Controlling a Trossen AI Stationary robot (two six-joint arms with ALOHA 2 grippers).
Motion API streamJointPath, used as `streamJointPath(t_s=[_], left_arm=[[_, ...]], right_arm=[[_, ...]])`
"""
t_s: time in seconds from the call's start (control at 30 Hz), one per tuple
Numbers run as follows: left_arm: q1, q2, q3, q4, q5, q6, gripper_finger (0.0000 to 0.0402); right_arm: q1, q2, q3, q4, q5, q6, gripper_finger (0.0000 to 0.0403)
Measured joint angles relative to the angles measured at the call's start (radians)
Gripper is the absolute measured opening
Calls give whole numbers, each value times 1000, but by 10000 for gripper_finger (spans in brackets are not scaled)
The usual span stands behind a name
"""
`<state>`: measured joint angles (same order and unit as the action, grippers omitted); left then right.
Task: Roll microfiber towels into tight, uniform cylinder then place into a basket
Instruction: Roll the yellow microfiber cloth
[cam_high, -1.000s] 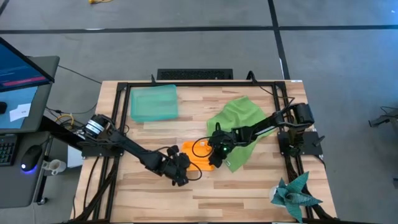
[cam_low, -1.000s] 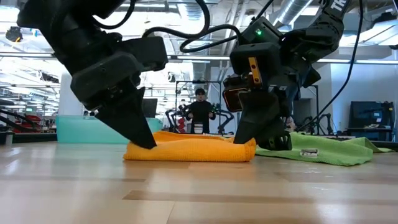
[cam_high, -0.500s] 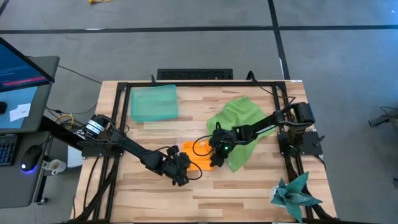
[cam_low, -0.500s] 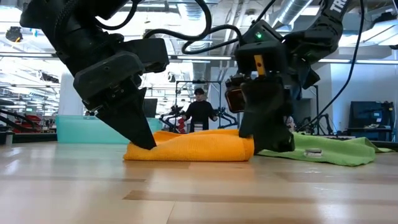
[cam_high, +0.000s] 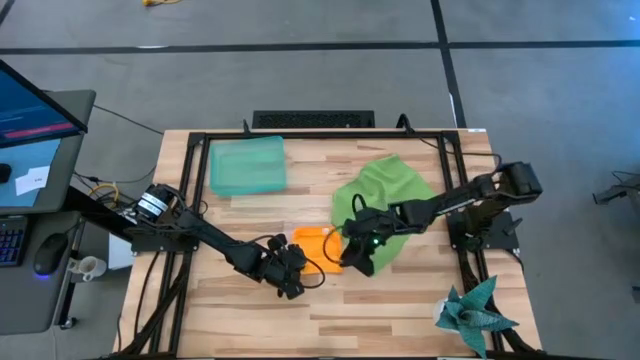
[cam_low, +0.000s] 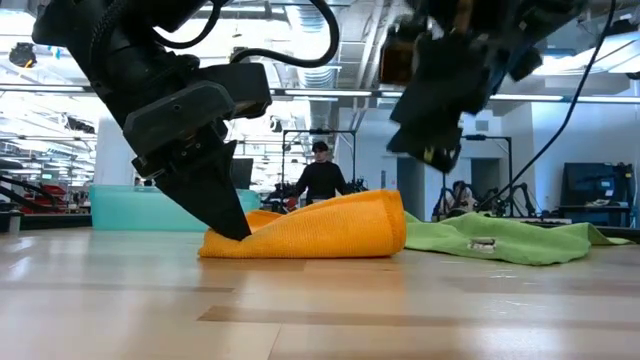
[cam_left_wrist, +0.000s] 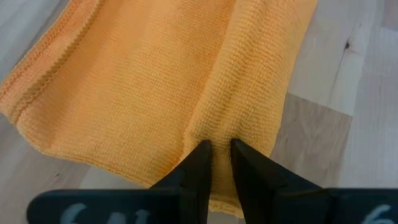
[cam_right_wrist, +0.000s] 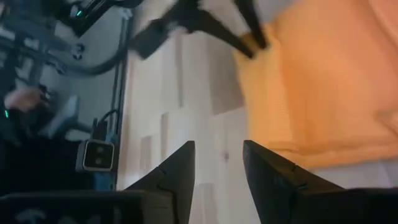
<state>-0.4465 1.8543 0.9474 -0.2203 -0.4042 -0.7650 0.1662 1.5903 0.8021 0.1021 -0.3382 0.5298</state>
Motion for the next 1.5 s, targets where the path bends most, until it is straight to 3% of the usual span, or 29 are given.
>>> streamJointPath(t_s=[0.13,0.23,0.37,0.67,0.87,1.13,1.5], left_arm=[[0,0,0,1,-1,-17,59],[0,1,0,1,-1,-37,59],[0,1,-1,6,-1,-41,59],[15,1,-1,9,5,-32,59],[16,1,-1,10,5,-11,59],[18,1,9,3,4,28,59],[19,6,130,-245,14,99,59]], right_arm=[[63,-11,0,6,101,-123,160],[101,-6,1,14,239,-200,156],[125,28,1,49,369,-259,135],[119,136,2,130,367,-322,11],[103,189,2,124,362,-296,26],[114,261,6,123,323,-294,9],[93,260,8,70,314,-293,5]])
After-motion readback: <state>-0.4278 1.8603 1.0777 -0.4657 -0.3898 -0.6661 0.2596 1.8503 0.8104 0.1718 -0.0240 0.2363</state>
